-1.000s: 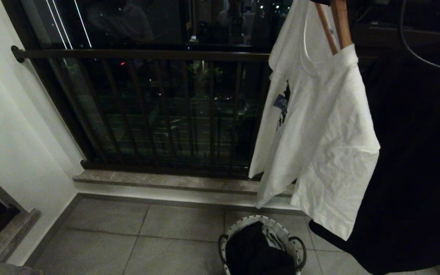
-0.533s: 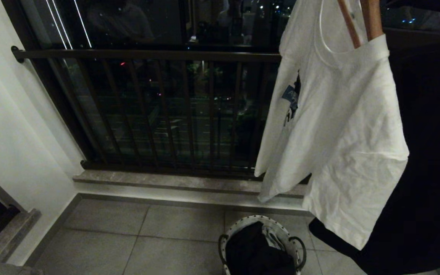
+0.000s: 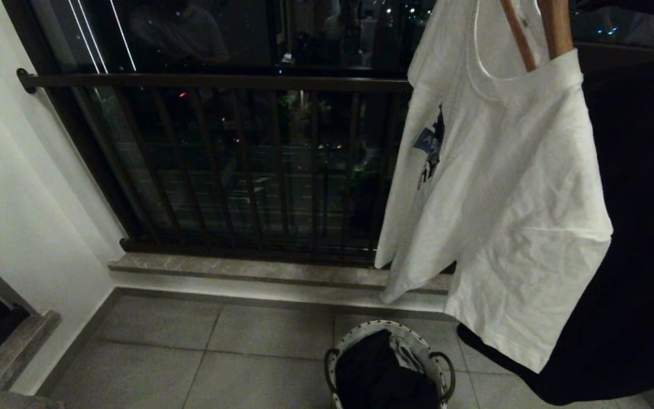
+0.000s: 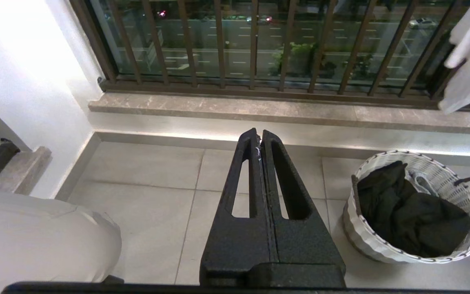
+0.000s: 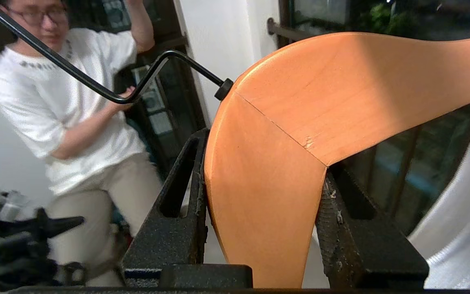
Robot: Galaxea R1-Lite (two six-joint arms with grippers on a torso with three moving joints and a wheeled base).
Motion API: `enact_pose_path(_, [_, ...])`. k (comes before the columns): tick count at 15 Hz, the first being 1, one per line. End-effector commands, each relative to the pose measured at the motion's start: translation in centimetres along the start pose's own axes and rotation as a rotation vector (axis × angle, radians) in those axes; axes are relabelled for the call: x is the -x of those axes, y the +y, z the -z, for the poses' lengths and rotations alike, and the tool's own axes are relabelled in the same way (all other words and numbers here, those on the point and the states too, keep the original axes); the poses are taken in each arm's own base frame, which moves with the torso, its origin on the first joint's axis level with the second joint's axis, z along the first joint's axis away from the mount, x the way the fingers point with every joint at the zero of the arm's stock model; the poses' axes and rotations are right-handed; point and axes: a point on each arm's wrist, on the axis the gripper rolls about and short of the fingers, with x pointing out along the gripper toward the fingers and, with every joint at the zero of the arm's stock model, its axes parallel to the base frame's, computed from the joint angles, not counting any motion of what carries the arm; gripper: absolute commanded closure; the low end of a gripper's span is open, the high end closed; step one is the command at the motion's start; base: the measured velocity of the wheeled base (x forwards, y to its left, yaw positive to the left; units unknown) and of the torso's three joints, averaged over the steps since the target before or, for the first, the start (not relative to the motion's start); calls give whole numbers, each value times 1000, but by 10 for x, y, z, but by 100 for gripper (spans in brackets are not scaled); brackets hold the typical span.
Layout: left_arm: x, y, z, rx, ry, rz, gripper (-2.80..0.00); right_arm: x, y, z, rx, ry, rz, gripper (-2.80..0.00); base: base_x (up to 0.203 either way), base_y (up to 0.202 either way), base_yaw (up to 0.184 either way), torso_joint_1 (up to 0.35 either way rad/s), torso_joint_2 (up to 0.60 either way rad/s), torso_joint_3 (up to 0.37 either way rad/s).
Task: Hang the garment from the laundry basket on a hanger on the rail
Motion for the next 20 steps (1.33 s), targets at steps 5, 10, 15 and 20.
enact_pose_path(5, [0, 0, 0, 1, 1, 0, 0, -2, 2, 1, -38, 1, -8, 0, 0, 0, 0, 0, 0, 0])
enact_pose_path(10, [0, 0, 0, 1, 1, 0, 0, 1, 6, -1, -39, -2, -6, 0, 0, 0, 0, 0, 0, 0])
enact_pose_path(15, [0, 0, 0, 1, 1, 0, 0, 1, 6, -1, -38, 0, -5, 0, 0, 0, 0, 10, -33, -18])
enact_pose_path(20, [0, 0, 0, 1, 1, 0, 0, 0, 3, 8, -41, 18, -5, 0, 0, 0, 0, 149, -337, -185])
